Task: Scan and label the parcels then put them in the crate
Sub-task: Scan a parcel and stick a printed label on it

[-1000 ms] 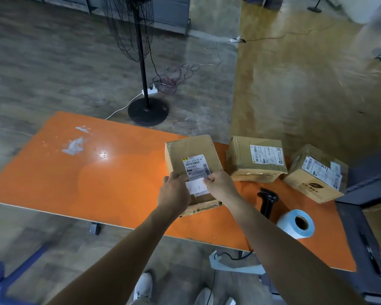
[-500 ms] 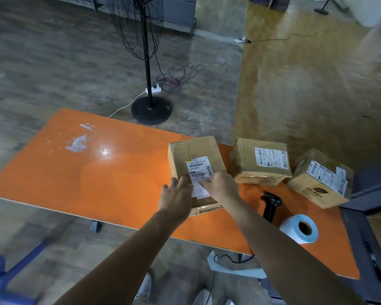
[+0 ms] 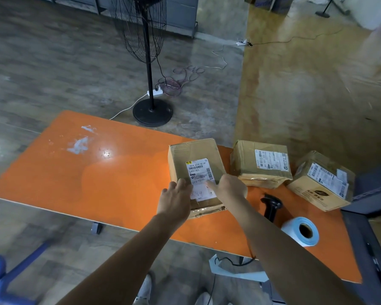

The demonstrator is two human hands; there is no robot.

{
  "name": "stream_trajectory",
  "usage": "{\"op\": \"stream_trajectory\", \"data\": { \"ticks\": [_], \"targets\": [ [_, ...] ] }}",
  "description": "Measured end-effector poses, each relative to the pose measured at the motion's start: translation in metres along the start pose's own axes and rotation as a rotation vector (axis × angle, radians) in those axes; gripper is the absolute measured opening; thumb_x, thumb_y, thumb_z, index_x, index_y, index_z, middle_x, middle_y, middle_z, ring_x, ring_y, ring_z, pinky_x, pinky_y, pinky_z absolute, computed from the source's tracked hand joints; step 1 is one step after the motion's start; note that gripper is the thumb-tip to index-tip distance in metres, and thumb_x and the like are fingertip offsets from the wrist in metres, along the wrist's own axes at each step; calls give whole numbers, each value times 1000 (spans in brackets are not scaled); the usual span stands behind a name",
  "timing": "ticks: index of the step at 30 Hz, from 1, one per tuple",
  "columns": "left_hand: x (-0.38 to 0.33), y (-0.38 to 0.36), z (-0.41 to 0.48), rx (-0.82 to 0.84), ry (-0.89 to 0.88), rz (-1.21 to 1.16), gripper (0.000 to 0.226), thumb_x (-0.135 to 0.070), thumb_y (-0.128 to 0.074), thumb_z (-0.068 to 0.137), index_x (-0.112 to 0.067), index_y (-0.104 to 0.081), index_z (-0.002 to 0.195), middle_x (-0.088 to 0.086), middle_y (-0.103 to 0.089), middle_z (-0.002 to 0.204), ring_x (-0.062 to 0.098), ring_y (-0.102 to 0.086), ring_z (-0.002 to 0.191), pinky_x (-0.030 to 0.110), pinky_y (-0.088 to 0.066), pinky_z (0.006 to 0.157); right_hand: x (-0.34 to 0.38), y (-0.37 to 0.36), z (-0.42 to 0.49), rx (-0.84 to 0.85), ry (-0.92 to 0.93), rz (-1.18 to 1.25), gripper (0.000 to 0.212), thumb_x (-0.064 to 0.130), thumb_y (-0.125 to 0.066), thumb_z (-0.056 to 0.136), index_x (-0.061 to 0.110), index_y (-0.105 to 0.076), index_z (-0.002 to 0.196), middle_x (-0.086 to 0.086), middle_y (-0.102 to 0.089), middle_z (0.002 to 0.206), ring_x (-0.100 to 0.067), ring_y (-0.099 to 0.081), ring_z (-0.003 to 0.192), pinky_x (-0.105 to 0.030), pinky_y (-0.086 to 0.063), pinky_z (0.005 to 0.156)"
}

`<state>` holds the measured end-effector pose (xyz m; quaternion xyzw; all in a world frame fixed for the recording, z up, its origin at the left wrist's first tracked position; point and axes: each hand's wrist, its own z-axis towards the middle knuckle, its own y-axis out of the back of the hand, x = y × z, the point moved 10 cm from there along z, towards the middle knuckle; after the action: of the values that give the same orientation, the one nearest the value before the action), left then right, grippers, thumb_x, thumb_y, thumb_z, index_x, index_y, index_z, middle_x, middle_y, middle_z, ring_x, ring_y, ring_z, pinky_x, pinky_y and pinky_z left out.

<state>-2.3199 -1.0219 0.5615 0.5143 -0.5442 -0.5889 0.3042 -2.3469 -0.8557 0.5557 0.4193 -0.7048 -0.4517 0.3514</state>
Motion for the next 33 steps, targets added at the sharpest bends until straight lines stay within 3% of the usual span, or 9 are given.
{"op": "stream_trajectory", "data": {
  "ticks": [8,15,18,20,22,25,28,30,33],
  "targets": [
    [0,-8,-16,-20,-79,-168,46,1,-44,85,-13,-55,128,2,-38,144,23,-34,133,33,-49,88,1,-16,-7,60,131,73,54,67,-61,82,16,-53,67,3,-53,62,-17,-54,59,-26,-29,46],
    [-1,-4,-29,13,-96,-243,49,1,-45,90,-20,-60,132,0,-25,157,16,-29,143,34,-47,98,5,-11,-15,85,173,94,38,53,-69,84,18,-56,86,2,-57,88,-18,-58,80,-27,-41,58],
    [4,-8,-26,28,-37,-271,43,-1,-45,91,-20,-64,126,-5,-28,155,18,-44,133,29,-48,91,1,-9,-17,68,166,171,31,44,-69,86,16,-57,91,-1,-60,99,-18,-59,84,-29,-45,62],
    [10,-8,-25,-42,47,-426,29,-1,-48,90,-12,-65,111,-1,-39,146,25,-59,110,32,-51,79,-5,-4,-17,-25,168,229,34,42,-72,83,17,-53,95,-2,-54,106,-19,-55,92,-31,-49,69],
    [16,-6,-24,-156,144,-568,18,-3,-52,91,-7,-58,108,5,-47,132,29,-61,101,34,-50,75,-12,0,-19,-123,167,238,48,46,-74,78,20,-48,109,-2,-45,113,-22,-47,108,-37,-49,81],
    [13,-3,-22,-229,261,-704,39,-3,-57,88,-6,-48,126,8,-45,126,26,-53,113,31,-47,88,-19,-4,-17,-128,171,265,84,55,-72,76,21,-32,142,-7,-37,136,-28,-38,128,-45,-44,95],
    [19,-19,-23,-94,433,-732,64,-11,-64,88,-6,-33,144,13,-42,133,30,-47,119,36,-44,93,-29,-24,-9,44,111,411,101,56,-72,78,16,-18,153,-9,-34,151,-29,-40,136,-43,-42,103],
    [22,-37,-26,56,504,-777,54,-16,-60,90,-9,-41,140,12,-55,128,30,-55,105,38,-48,87,-34,-35,-7,127,71,489,94,58,-72,77,12,-31,147,-8,-45,146,-27,-48,130,-39,-46,101],
    [24,-40,-31,73,496,-834,41,-15,-55,91,-15,-50,132,5,-64,110,25,-56,82,36,-50,72,-34,-36,-16,101,56,567,89,55,-74,76,10,-36,142,-8,-50,140,-27,-49,128,-38,-46,99]
  ]
}}
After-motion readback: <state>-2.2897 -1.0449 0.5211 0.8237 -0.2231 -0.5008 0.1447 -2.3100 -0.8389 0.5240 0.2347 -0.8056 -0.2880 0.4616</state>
